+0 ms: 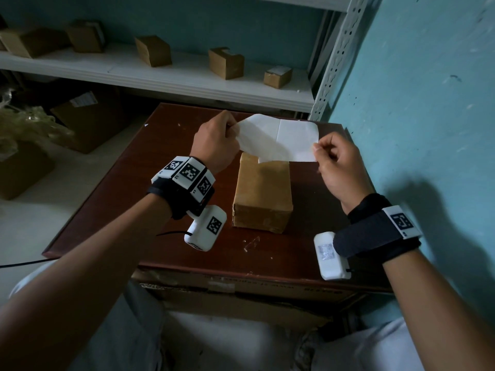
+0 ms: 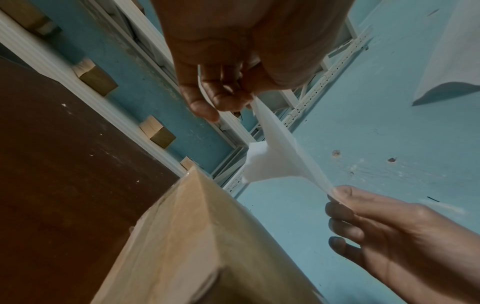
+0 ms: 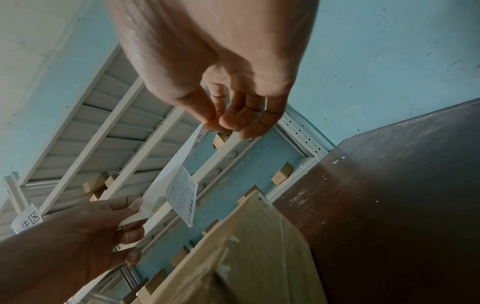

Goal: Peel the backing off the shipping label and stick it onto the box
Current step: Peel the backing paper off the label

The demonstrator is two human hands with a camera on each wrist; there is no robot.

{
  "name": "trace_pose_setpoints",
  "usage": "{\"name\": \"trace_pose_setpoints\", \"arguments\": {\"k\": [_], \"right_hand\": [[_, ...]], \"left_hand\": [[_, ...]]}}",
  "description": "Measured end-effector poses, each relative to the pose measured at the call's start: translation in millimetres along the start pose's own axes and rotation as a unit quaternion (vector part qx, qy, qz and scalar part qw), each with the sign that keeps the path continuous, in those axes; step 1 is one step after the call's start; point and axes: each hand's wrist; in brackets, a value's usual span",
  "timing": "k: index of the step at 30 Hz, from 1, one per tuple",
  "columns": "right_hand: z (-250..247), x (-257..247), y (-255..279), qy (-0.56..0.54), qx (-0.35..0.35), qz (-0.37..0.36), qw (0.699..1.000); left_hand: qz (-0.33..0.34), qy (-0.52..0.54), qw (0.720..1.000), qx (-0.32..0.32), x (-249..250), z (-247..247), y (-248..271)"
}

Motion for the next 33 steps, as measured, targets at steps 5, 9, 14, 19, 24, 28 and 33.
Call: {"name": "trace_pose_setpoints", "arguments": {"k": [5, 9, 14, 19, 24, 28, 33], "right_hand": [[0.0, 0.6, 0.1, 0.000, -0.001, 0.003, 1.000], [-0.6, 1.2, -0.4, 0.003, -0.002, 0.003, 1.000], [-0.3, 1.9, -0.4, 0.004, -0.002, 0.003, 1.000], [-1.2, 2.3, -0.5, 0.008, -0.002, 0.003, 1.000], [-2.3, 2.3, -0.8, 0.008, -0.002, 0.002, 1.000], [-2.2, 2.9, -0.6, 0.006, -0.002, 0.002, 1.000], [-2.3, 3.3, -1.2, 0.008, -0.002, 0.002, 1.000]], "left_hand": [[0.002, 0.004, 1.000, -0.001, 0.0, -0.9, 0.2], [0.001, 0.002, 1.000, -0.002, -1.3, -0.7, -0.6], [0.005, 0.001, 1.000, -0.001, -2.6, -0.4, -1.5], [0.004, 0.001, 1.000, -0.002, -2.2, -1.3, -1.0], [0.003, 0.001, 1.000, -0.003, -2.5, -2.5, -1.0], [0.007, -0.003, 1.000, -0.001, -2.3, -1.8, -0.7], [0.009, -0.005, 1.000, 0.007, -2.0, -2.4, -1.2]]}}
Point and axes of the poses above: each hand's wrist, its own y-axis away from the middle knuckle, its own z-axis out of the palm, x = y × z, and after that the axes turned 10 degrees about -x, right-handed
